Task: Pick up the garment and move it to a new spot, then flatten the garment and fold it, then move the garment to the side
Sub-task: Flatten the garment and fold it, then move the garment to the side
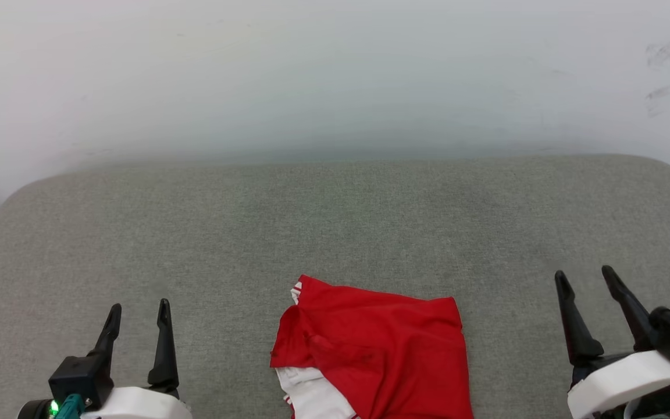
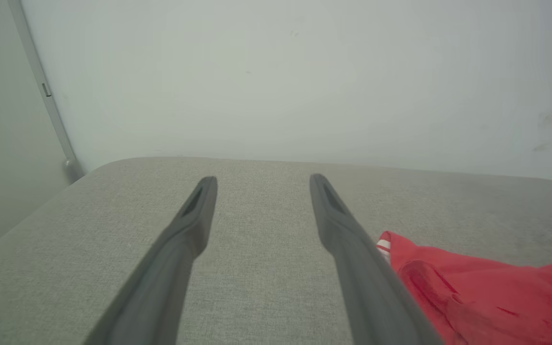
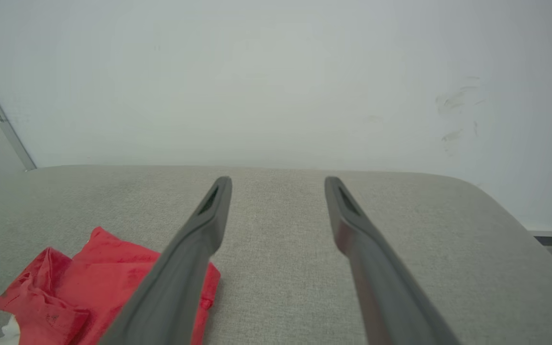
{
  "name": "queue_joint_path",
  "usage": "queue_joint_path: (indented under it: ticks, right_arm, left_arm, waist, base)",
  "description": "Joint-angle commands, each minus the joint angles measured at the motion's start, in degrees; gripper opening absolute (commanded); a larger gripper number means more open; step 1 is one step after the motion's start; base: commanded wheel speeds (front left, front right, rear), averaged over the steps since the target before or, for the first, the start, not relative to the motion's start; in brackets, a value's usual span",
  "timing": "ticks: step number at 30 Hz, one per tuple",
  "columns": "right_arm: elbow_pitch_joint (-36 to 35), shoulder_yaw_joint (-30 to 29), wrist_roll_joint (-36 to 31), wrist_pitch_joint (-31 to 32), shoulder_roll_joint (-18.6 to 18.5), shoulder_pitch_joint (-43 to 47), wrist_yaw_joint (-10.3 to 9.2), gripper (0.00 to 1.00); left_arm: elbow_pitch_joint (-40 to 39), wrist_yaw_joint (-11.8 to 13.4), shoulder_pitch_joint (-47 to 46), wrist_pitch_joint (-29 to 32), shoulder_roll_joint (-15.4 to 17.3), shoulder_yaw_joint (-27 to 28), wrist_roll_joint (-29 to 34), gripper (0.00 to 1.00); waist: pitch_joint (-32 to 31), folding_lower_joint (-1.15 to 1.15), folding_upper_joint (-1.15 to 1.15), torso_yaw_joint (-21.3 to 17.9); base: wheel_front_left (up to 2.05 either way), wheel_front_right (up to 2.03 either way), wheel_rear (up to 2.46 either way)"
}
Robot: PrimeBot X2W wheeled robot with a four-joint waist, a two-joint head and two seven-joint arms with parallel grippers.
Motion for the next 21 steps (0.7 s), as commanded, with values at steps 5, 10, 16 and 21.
queue_joint_path:
  ticks: [5,10,16,21]
  right_arm:
    - [-3.13,-0.78,-0.63,2.05,1.50,2.46,-0.02,1.00]
    - [-4.40,-0.63,-1.02,2.88,1.79,2.21,-0.02,1.00]
    - [-2.70,-0.73,-0.32,2.99,1.67,1.66,-0.02,1.00]
    - [0.13,-1.79,4.92,6.32,-0.60,0.98,-0.04,1.00]
  left_arm:
    - [-0.05,-0.31,0.35,-0.40,-0.77,-0.05,0.85,1.00]
    - [0.34,-1.00,-0.79,-0.40,-1.43,-0.03,1.32,1.00]
    - [0.74,-1.57,-1.41,-0.41,-1.92,0.31,1.67,1.00]
    - [0.28,-1.60,-1.45,-0.41,-2.79,1.33,1.64,1.00]
  waist:
    - [0.69,0.00,0.00,-0.41]
    - [1.19,0.00,0.00,-0.70]
    - [1.58,0.00,0.00,-0.57]
    - [1.87,0.00,0.00,-0.11]
  base:
    - [0.00,0.00,0.00]
    - [0.00,0.00,0.00]
    - [0.00,0.00,0.00]
    - [0.00,0.00,0.00]
